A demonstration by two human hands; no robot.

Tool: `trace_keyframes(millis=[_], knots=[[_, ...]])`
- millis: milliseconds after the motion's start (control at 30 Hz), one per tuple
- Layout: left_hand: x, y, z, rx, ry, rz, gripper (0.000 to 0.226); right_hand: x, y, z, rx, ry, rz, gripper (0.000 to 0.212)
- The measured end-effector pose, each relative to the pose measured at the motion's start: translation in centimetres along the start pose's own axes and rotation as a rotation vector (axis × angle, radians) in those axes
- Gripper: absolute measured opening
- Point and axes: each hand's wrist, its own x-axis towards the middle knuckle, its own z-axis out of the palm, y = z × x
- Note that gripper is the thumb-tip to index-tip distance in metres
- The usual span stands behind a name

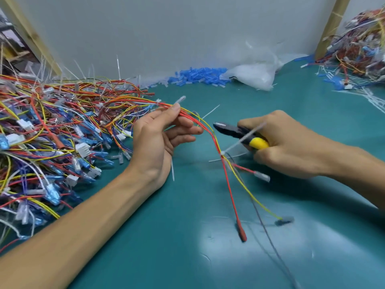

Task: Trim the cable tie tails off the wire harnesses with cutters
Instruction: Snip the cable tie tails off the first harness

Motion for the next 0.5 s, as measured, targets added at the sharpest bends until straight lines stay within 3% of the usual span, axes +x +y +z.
trace_keyframes(millis=[233, 500], knots=[[0.2, 0.2, -0.1, -0.070, 0.110, 0.028, 0.031, 0.0, 0.2, -0.7, -0.173, -0.094, -0.065, 0.005], [0.2, 0.2, -0.2, -0.052, 0.108, 0.022, 0.025, 0.0, -0.2, -1.2, -0.195, -0.093, -0.157, 0.020]])
